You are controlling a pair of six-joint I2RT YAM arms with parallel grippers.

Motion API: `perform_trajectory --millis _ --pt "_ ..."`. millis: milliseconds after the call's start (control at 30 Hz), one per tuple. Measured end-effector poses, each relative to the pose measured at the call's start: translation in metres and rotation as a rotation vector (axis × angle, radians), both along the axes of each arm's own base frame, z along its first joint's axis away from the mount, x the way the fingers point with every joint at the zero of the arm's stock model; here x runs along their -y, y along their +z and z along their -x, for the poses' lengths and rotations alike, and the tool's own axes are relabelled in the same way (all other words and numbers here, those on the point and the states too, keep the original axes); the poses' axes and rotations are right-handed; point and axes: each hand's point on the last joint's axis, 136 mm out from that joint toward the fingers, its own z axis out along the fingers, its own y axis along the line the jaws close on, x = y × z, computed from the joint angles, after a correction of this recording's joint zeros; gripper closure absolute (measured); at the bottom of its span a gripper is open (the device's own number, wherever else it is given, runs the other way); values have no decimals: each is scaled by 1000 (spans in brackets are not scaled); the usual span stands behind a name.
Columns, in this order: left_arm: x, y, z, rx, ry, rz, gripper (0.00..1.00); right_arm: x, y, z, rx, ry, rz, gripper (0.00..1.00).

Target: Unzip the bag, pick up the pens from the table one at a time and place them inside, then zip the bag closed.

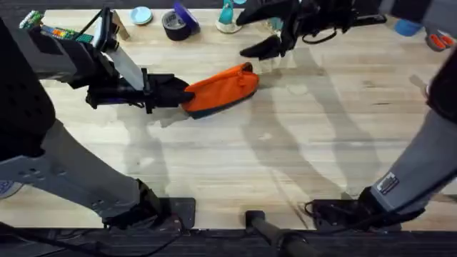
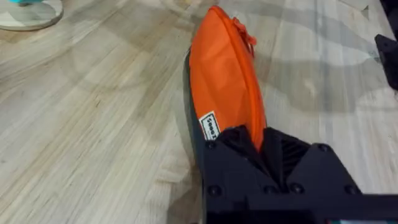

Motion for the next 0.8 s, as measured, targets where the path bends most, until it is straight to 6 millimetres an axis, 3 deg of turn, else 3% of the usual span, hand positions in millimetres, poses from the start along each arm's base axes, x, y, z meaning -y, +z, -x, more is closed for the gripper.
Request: perform_trajectory --millis 133,233,600,800 --pt "0 0 0 0 0 0 959 -4 23 7 67 10 -1 6" --pt "0 0 0 0 0 0 959 -7 28 11 83 16 -1 6" --pt "0 0 0 -7 2 2 959 -2 2 7 86 -36 175 5" --pt "0 0 0 -8 2 2 959 3 9 15 169 -74 320 4"
